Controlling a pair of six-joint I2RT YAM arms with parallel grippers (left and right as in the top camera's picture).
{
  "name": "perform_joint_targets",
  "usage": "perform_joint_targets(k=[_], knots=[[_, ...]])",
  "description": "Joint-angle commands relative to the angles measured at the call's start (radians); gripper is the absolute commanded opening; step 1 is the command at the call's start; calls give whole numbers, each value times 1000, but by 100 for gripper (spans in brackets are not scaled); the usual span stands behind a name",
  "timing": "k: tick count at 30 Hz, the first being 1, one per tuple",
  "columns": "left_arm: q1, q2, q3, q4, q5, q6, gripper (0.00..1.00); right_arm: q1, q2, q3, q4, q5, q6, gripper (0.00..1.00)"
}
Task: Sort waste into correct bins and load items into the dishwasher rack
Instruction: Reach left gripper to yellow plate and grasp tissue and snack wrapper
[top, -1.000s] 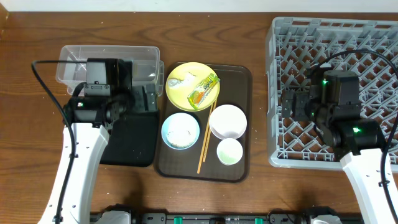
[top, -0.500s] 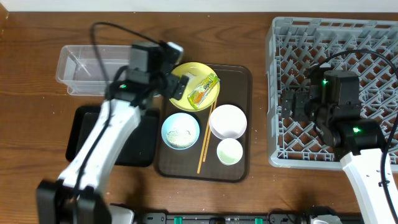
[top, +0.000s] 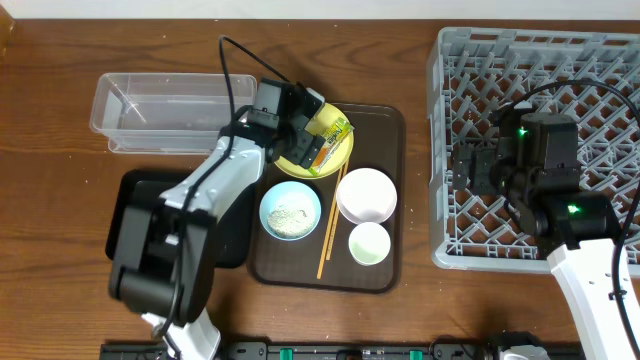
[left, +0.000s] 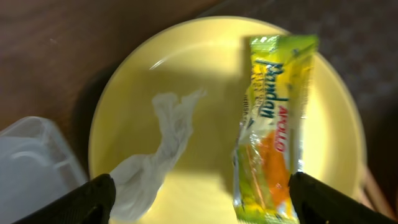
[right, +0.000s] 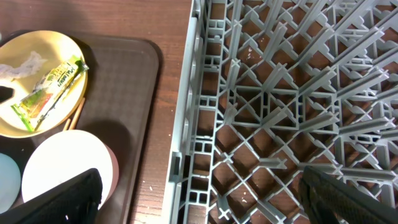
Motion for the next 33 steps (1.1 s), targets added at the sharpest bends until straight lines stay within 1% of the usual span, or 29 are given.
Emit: perform_joint_targets(k=[1,3,5,6,10,14,20,22,23,25,28,33], knots=[[6,43,27,27,-64,10,86,-6,-1,20,-1,0,-2,99],[6,64,27,36,-64,11,85,-6,-1,20,-1,0,-2,99],[6,83,27,37,-68,11,80,-5,-1,20,-1,0,-2,99],[6,93,27,37,-76,11,77,-6,-1,20,-1,0,-2,99],[6,108,27,34,-101,11,67,-6,-1,20,-5,0,-2,99],[6,108,27,34,-101,10,46,-6,-1,20,-5,0,-2,99],[6,103,27,29,-101,10,24,-6,-1,20,-8,0,-2,99],[6,90,27,29,-101,10,19,-6,-1,20,-9,0,-2,99],[6,81,27,27,-100,10,13,-6,-1,20,-9,0,-2,99],[6,50,27,25,-100,-6,6,-6,-1,20,-9,0,-2,99],[6,-3,27,22,-100,-48,6,-6,-1,20,-9,0,-2,99],[9,-103,27,-5,-101,-47,6,-6,-1,20,-8,0,-2,99]])
